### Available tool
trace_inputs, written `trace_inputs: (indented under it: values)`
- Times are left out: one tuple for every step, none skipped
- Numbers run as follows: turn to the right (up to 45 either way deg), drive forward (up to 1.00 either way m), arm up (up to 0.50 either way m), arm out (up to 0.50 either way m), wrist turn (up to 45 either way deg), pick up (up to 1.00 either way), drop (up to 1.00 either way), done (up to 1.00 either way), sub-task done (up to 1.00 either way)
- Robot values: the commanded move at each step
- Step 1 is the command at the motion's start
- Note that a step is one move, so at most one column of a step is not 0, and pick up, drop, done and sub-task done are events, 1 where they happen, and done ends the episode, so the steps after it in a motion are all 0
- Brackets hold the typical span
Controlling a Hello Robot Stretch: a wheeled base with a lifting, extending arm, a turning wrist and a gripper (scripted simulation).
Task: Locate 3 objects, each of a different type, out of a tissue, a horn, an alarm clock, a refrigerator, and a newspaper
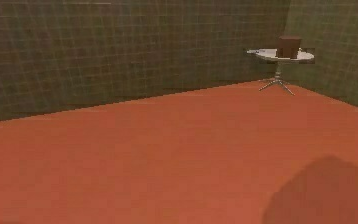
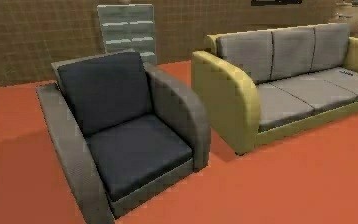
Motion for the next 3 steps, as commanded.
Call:
trace_inputs:
  values:
    - [0.0, 0.45, 0.0, 0.0, 0.0, 0.0, 0.0, 0.0, 0.0]
    - [27.0, 0.0, 0.0, 0.0, 0.0, 0.0, 0.0, 0.0, 0.0]
    - [0.0, 1.0, 0.0, 0.0, 0.0, 0.0, 0.0, 0.0, 0.0]
